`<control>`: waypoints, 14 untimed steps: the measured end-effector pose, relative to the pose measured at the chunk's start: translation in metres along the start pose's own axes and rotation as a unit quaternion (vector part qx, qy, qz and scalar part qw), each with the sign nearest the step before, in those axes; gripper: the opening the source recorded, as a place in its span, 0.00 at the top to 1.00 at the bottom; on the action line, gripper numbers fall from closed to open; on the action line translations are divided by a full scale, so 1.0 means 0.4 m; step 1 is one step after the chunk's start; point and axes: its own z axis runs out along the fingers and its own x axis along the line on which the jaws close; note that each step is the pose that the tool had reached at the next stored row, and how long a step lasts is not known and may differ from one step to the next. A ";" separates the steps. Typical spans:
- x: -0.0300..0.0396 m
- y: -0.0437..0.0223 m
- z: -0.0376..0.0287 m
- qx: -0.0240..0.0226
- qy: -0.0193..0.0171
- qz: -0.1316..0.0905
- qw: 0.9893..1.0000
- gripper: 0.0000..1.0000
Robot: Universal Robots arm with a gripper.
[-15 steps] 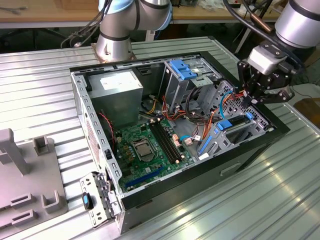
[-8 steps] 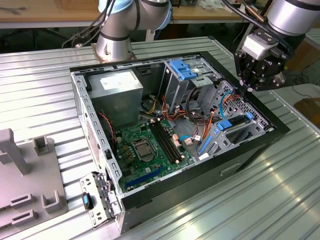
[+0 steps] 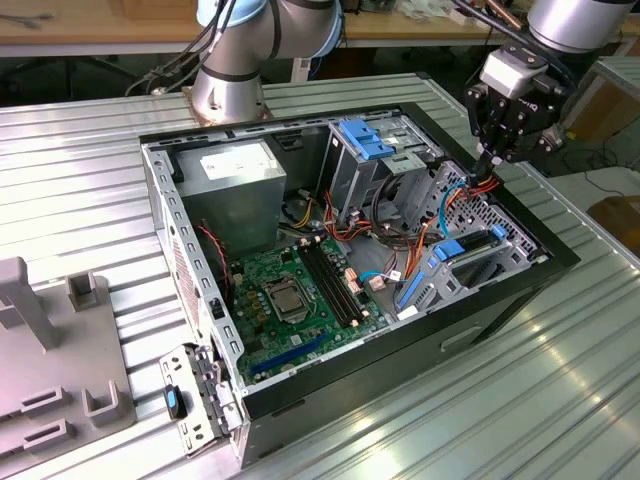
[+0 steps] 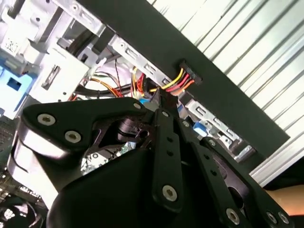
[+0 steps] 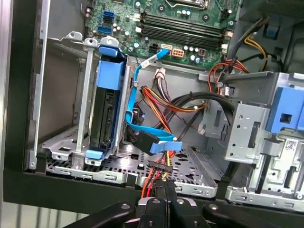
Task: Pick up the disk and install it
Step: 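Insert the disk into the insertion slot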
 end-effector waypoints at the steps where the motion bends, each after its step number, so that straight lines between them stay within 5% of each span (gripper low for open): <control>1: 0.000 -0.001 0.000 0.000 -0.001 -0.007 1.000 0.89; 6: 0.000 -0.003 0.001 0.000 -0.007 -0.044 0.999 0.89; 9: 0.000 -0.003 0.001 -0.002 -0.005 -0.071 0.997 0.89; 10: 0.000 -0.004 0.001 -0.005 0.004 -0.077 0.997 0.89; 12: -0.004 -0.005 0.002 -0.015 0.040 -0.083 0.996 0.89; 14: -0.006 -0.005 0.002 -0.015 0.040 -0.103 0.994 0.89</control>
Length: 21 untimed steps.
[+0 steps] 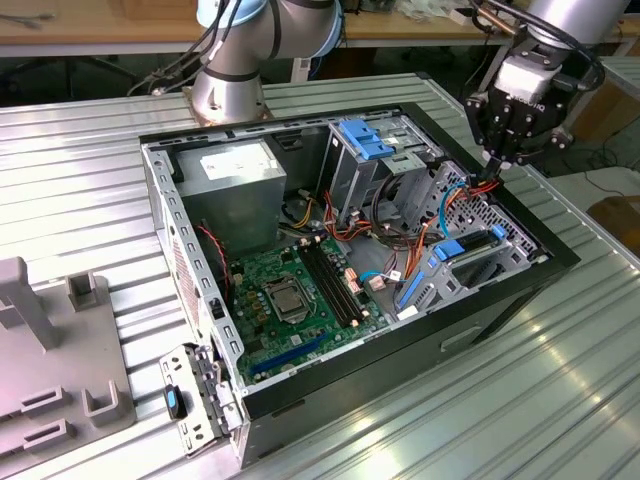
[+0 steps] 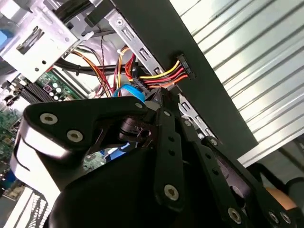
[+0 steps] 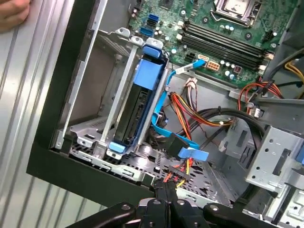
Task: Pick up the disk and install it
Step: 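Insert the disk into the insertion slot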
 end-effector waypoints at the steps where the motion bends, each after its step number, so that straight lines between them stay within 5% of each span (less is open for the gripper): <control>1: 0.000 0.000 0.000 0.001 -0.001 -0.014 1.000 0.89; 6: -0.001 0.000 0.000 0.007 -0.008 -0.072 0.997 0.89; 8: -0.001 0.000 0.000 0.006 -0.009 -0.079 0.997 0.89; 11: -0.002 -0.006 0.000 -0.012 -0.018 -0.080 0.997 0.89; 13: 0.000 -0.015 -0.002 -0.033 -0.029 -0.081 0.996 0.89; 14: 0.001 -0.018 -0.004 -0.036 -0.030 -0.081 0.996 0.89; 19: 0.001 -0.027 -0.010 -0.040 -0.032 -0.084 0.995 0.89; 21: 0.001 -0.027 -0.010 -0.039 -0.033 -0.097 0.994 0.89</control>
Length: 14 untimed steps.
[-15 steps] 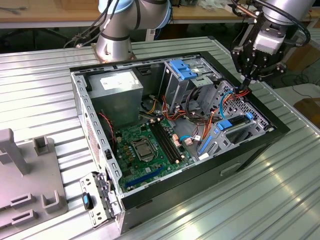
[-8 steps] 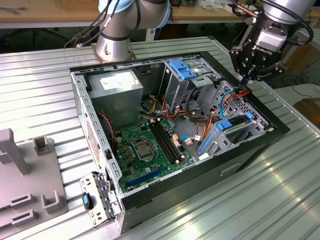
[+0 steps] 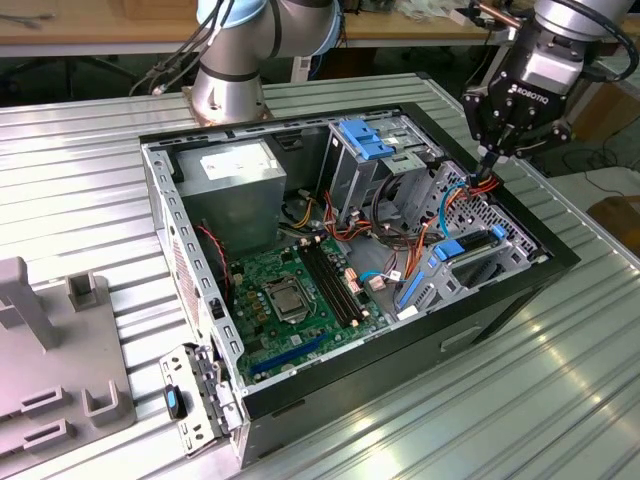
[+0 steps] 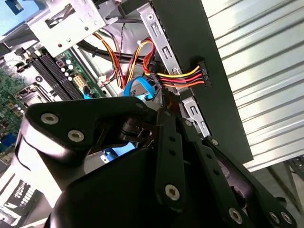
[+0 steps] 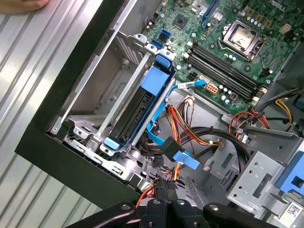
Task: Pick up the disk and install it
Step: 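Insert the disk into the insertion slot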
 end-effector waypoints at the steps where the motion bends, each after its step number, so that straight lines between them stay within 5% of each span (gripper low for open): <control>1: 0.000 0.000 0.000 0.000 0.000 -0.010 1.000 0.89; 7: 0.000 0.000 0.000 0.003 -0.002 -0.073 0.997 0.89; 9: 0.000 0.000 0.000 0.004 -0.002 -0.095 0.996 0.89; 14: 0.000 0.000 0.000 0.007 -0.004 -0.148 0.989 0.89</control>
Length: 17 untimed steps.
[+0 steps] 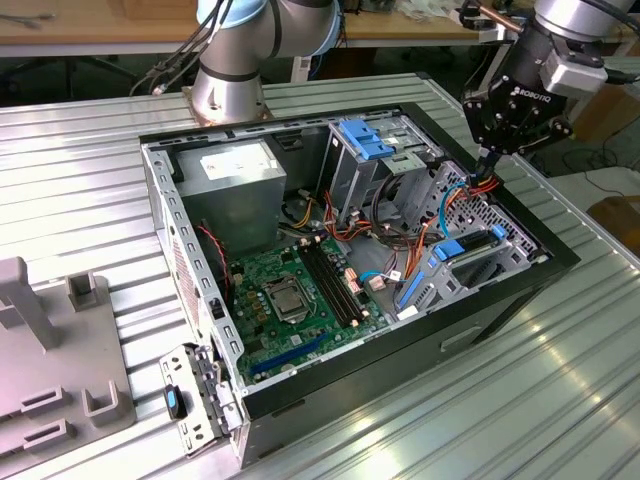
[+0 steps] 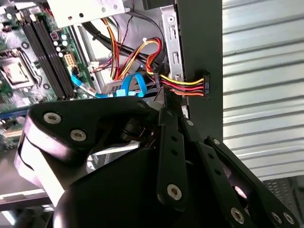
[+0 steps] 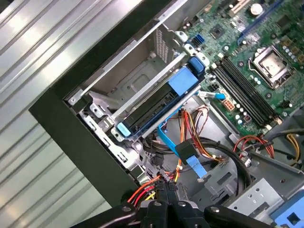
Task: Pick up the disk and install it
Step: 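Insert the disk into the insertion slot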
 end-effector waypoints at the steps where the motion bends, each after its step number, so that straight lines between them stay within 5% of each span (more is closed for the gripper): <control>1: 0.000 0.000 0.000 0.001 0.000 -0.014 1.000 0.89; 6: 0.000 0.000 0.000 0.004 -0.002 -0.095 0.995 0.89; 8: 0.000 0.000 0.000 0.007 -0.004 -0.140 0.990 0.89; 9: 0.000 0.000 0.001 0.011 0.000 -0.146 0.989 0.89; 11: 0.000 0.000 0.000 0.016 0.008 -0.146 0.989 0.89; 12: 0.000 0.000 0.000 0.022 0.017 -0.146 0.989 0.89; 13: 0.000 0.000 0.001 0.025 0.022 -0.150 0.988 0.89; 16: 0.000 0.000 0.001 0.026 0.021 -0.173 0.984 0.89; 17: 0.001 0.000 0.002 0.027 0.021 -0.187 0.982 0.89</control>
